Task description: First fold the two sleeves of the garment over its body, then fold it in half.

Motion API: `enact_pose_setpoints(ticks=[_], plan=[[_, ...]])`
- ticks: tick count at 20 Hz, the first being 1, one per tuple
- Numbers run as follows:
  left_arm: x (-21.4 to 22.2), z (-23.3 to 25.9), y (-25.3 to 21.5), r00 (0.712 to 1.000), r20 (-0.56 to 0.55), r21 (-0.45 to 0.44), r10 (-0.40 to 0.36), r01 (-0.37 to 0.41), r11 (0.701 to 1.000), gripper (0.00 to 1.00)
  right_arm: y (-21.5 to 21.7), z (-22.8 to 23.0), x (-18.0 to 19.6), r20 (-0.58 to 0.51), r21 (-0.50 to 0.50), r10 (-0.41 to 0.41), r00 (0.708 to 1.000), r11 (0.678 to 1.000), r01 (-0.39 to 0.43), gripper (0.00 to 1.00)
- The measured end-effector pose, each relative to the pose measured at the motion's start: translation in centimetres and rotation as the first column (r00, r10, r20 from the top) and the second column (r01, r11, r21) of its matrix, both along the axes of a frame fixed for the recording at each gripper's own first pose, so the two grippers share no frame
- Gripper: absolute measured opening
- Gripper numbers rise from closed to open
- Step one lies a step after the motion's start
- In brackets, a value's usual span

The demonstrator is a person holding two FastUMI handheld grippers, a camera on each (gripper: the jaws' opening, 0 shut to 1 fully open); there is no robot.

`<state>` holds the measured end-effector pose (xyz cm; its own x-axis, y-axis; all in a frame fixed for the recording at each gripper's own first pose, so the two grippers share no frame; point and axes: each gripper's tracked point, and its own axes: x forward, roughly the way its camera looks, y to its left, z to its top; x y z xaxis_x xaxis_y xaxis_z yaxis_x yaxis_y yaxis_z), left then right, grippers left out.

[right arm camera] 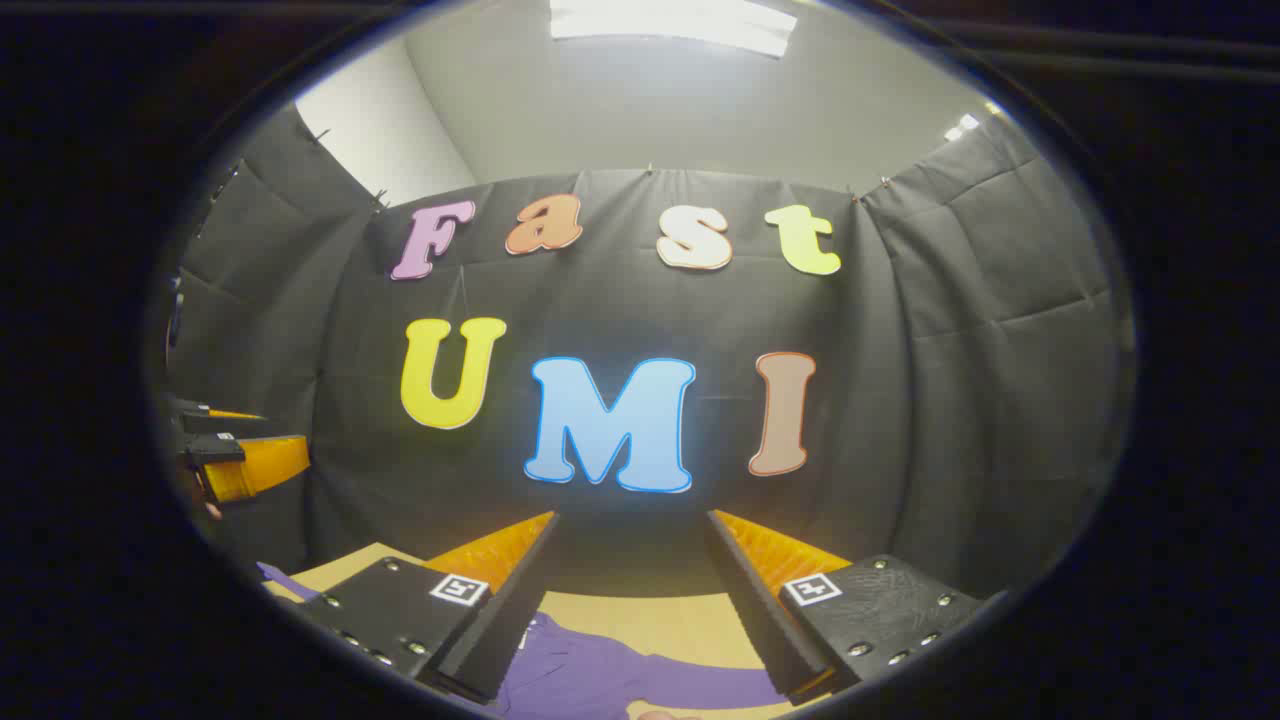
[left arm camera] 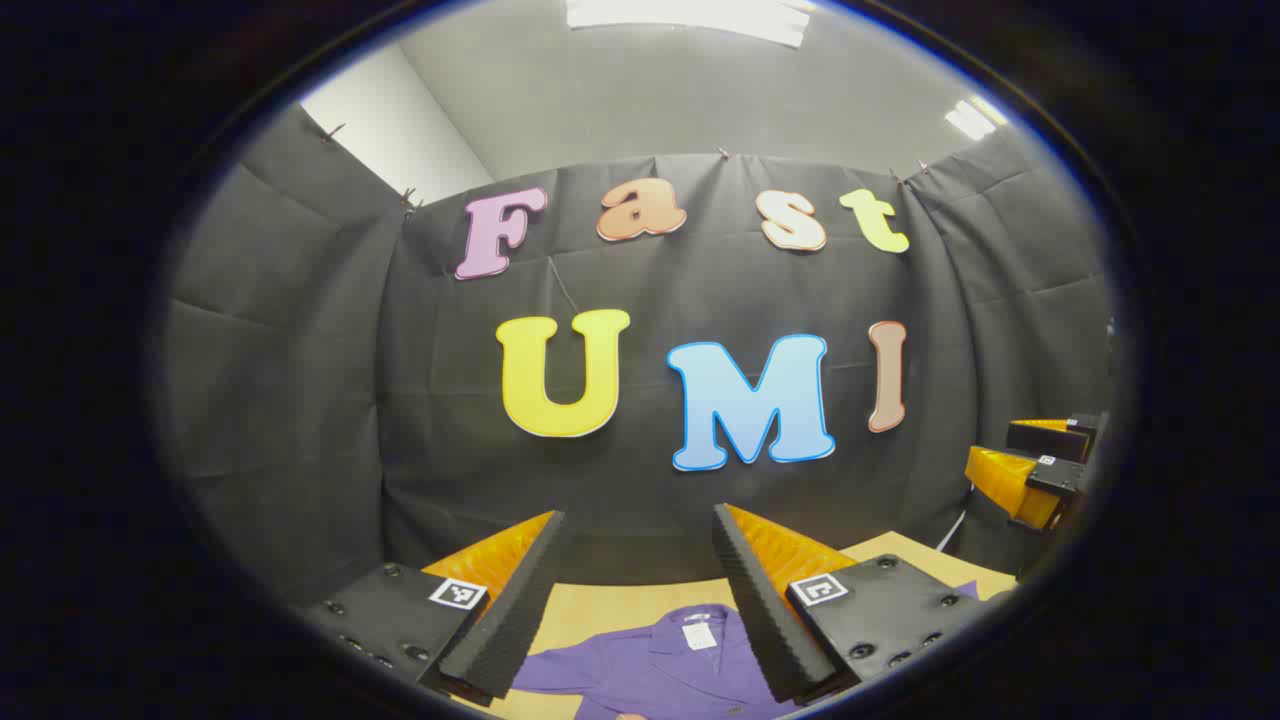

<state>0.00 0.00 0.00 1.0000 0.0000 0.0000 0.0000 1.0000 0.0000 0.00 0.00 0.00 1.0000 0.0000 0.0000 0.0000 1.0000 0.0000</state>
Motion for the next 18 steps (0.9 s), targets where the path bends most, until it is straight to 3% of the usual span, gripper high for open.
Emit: enact_pose_setpoints(ticks=[8, 18], plan=[[-0.1, -0.2, 0.1, 1.0, -0.014, 0.008, 0.007, -0.006, 1.0, 0.93, 0.0, -0.6, 0.4, -0.037, 0.014, -0.012, 0.999, 1.0, 0.012, 0.92], [-0.2, -0.4, 0.2, 0.999, -0.034, 0.04, -0.011, 0.012, 0.999, 0.93, -3.6, -4.9, 0.5, -0.108, -0.001, -0.082, 0.991, 0.997, 0.082, 0.92]])
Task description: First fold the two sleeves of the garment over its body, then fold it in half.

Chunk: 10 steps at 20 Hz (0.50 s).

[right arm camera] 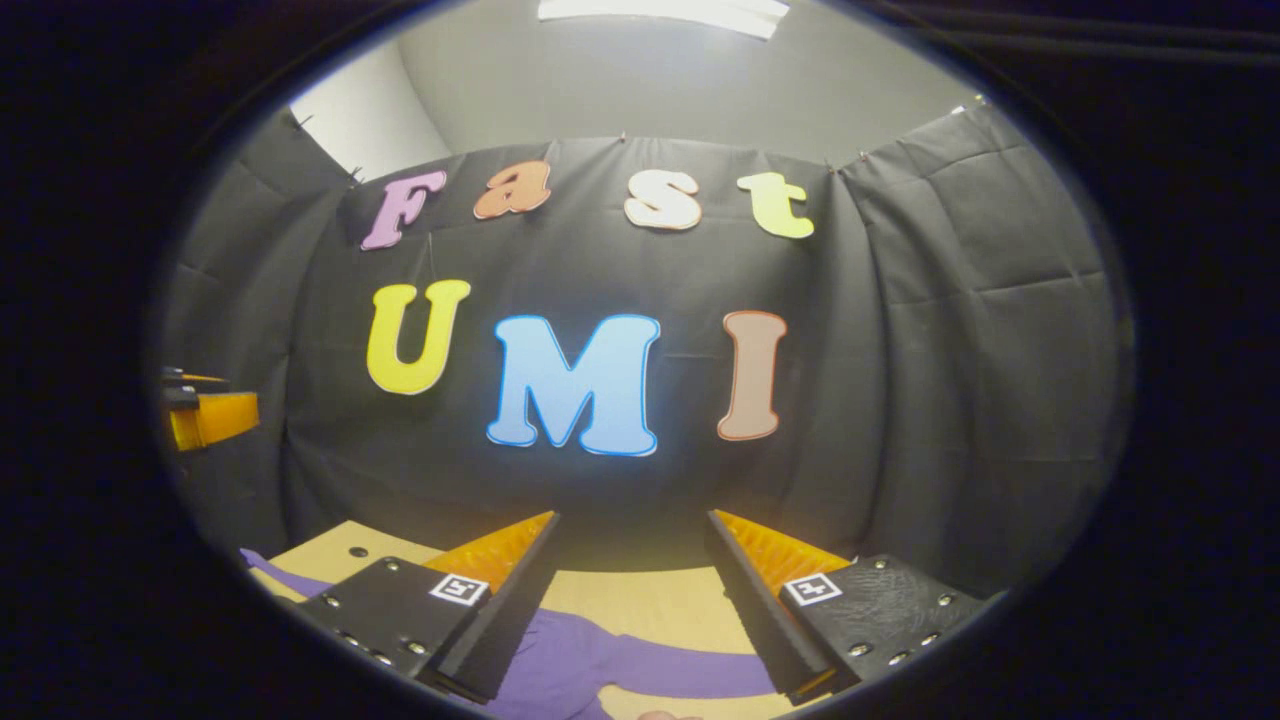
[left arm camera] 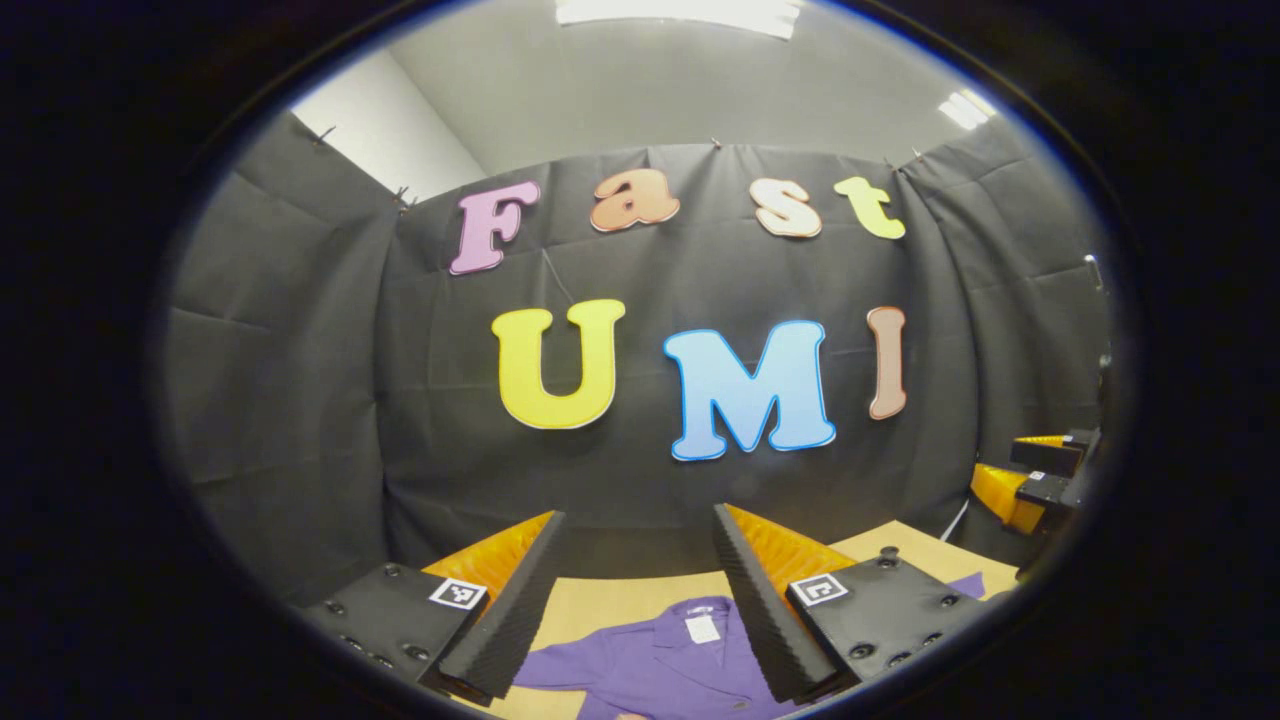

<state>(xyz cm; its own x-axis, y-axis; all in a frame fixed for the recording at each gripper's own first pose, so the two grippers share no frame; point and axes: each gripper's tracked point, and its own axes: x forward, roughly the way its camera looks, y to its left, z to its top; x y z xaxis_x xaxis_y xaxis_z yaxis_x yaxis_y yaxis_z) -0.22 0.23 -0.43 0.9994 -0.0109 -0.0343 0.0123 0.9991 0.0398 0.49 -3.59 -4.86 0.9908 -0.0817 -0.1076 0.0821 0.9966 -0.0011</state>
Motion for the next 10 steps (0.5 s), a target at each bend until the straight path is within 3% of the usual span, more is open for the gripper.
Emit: enact_pose_setpoints(ticks=[5, 10], plan=[[0.2, -0.1, 0.0, 1.0, -0.014, 0.024, -0.016, 0.016, 1.0, 0.93, -2.9, -4.3, 0.5, -0.076, 0.005, -0.051, 0.996, 0.999, 0.052, 0.95], [0.2, -0.3, 0.0, 0.999, -0.026, 0.041, -0.024, 0.025, 0.999, 0.93, -6.7, -9.6, 1.1, -0.162, 0.008, -0.128, 0.978, 0.991, 0.131, 0.92]])
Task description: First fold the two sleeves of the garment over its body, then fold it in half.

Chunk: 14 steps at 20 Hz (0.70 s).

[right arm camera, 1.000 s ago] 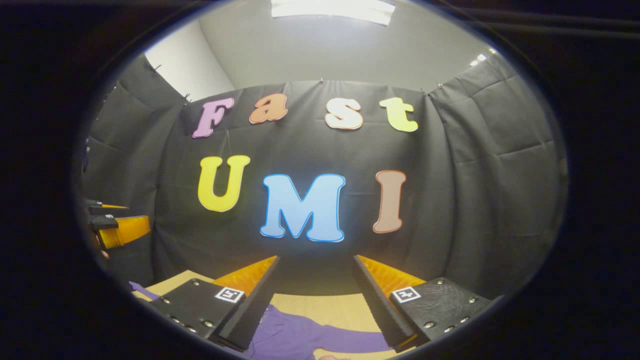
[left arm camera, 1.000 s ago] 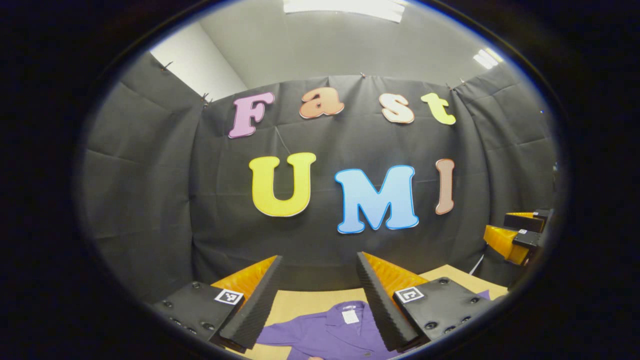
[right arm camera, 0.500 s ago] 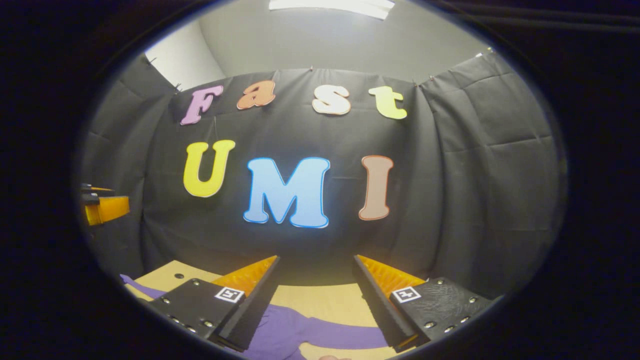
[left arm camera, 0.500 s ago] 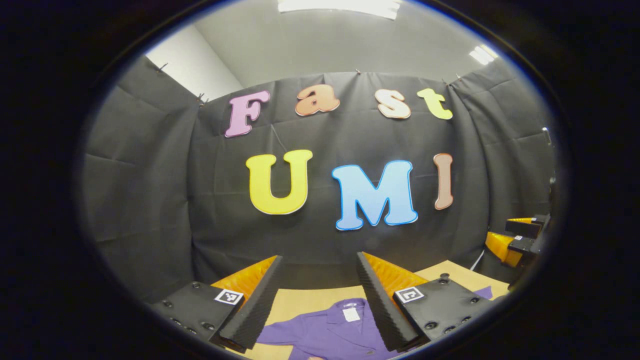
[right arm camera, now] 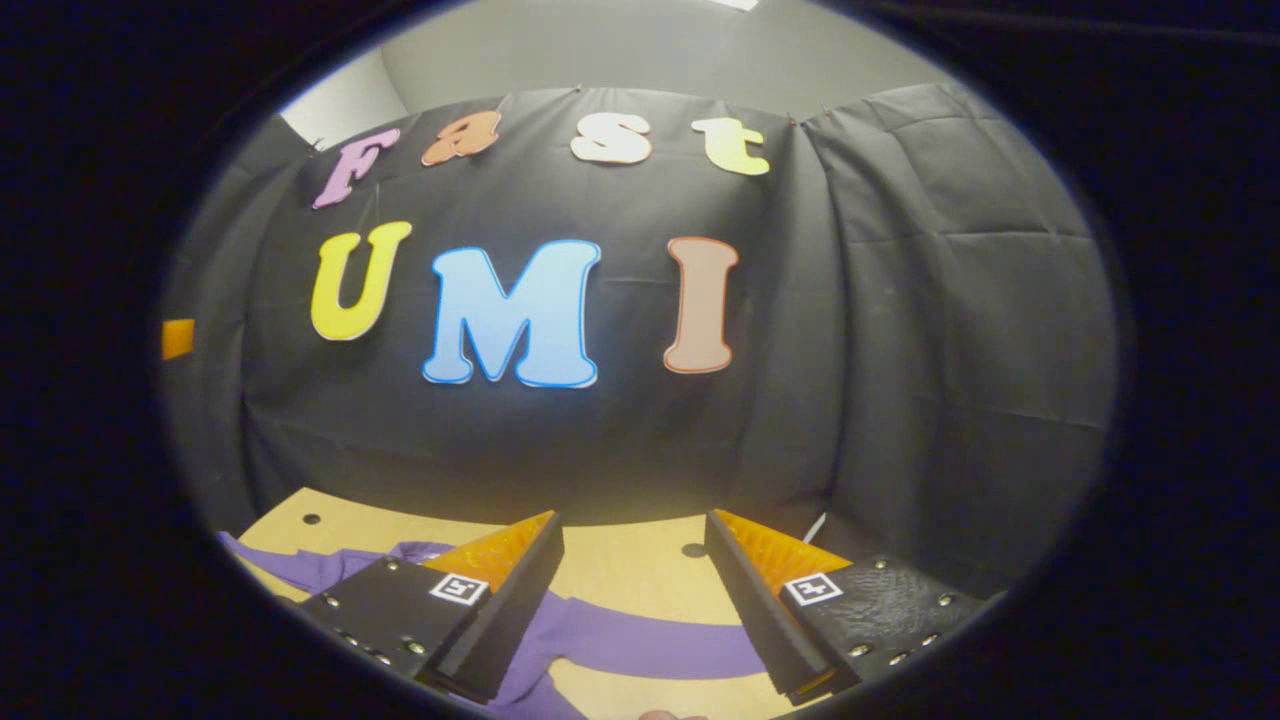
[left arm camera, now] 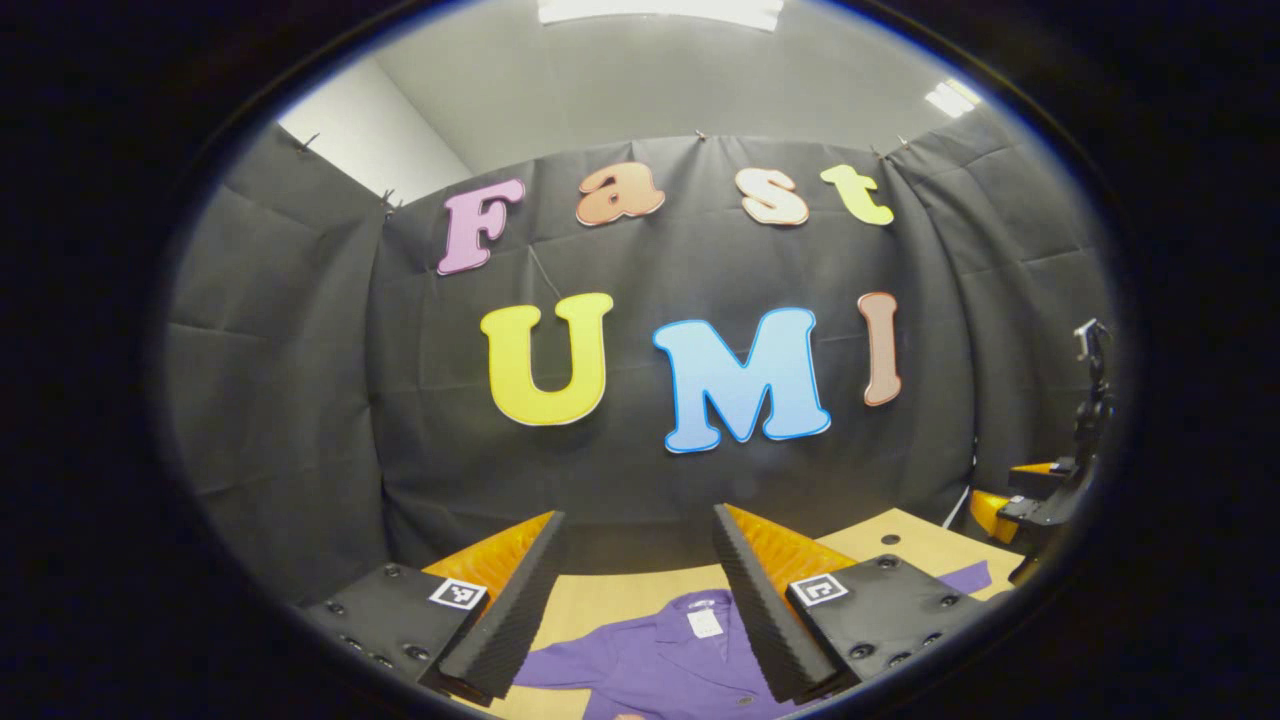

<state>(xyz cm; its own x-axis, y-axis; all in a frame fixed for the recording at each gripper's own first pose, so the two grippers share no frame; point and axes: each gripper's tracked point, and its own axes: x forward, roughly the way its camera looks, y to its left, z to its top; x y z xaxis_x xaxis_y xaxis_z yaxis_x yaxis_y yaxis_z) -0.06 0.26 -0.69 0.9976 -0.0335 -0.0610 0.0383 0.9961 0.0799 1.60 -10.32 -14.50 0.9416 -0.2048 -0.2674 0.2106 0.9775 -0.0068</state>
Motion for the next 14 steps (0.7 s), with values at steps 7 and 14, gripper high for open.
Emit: enact_pose_setpoints(ticks=[7, 14], plan=[[0.1, -0.1, 0.2, 1.0, -0.013, 0.025, -0.004, 0.004, 1.0, 0.93, -5.0, -8.4, -1.2, -0.145, 0.029, -0.091, 0.985, 0.995, 0.096, 0.92], [0.0, -0.5, -0.2, 0.999, -0.039, 0.029, -0.02, 0.021, 0.999, 0.93, -8.7, -17.3, -2.9, -0.307, 0.035, -0.144, 0.941, 0.986, 0.162, 0.92]])
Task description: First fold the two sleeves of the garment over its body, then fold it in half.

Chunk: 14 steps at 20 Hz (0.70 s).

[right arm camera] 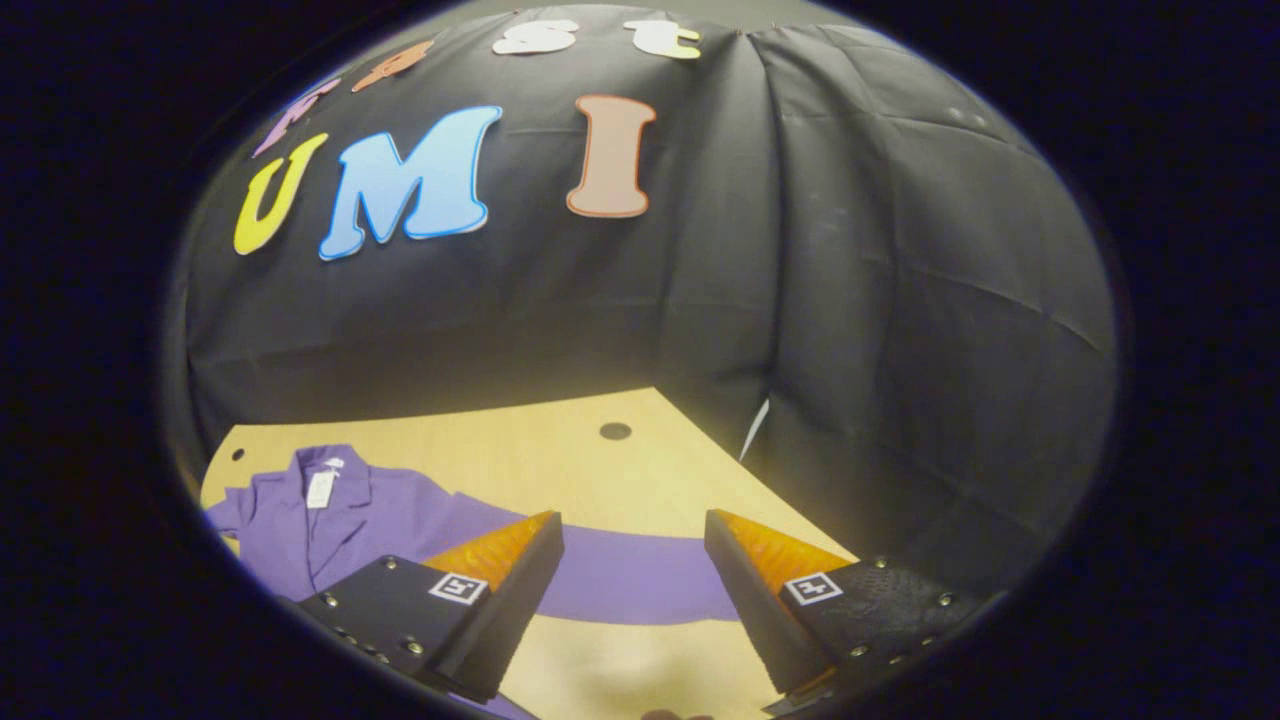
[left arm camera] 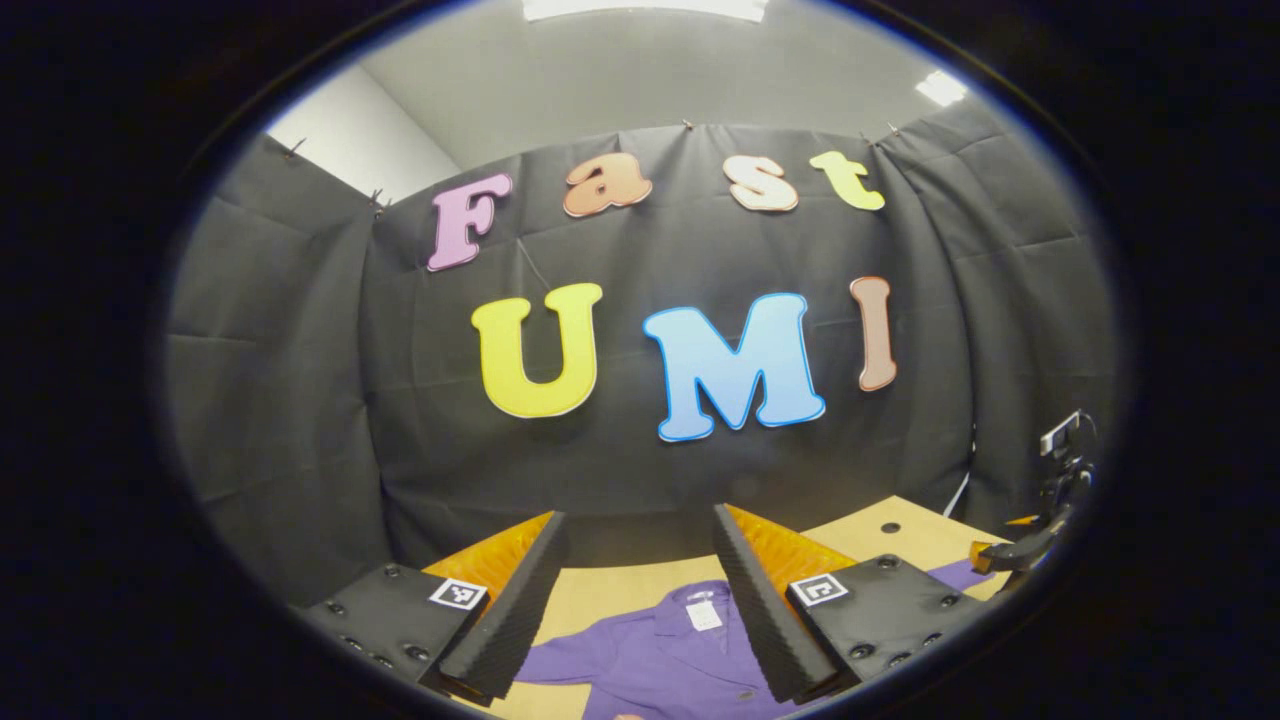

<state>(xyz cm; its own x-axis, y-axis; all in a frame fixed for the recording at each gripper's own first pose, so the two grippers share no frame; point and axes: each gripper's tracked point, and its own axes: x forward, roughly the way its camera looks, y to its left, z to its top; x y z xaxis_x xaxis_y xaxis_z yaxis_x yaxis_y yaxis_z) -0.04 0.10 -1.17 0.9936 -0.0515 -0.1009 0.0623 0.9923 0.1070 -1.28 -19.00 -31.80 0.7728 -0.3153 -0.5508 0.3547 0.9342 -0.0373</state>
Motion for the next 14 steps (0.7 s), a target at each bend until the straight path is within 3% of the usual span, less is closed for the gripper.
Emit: enact_pose_setpoints(ticks=[14], plan=[[-0.7, -0.6, 0.4, 0.998, -0.054, 0.005, 0.032, -0.032, 0.999, 0.93, -5.4, -11.6, -3.1, -0.269, -0.007, -0.027, 0.963, 1.0, 0.026, 0.93]])
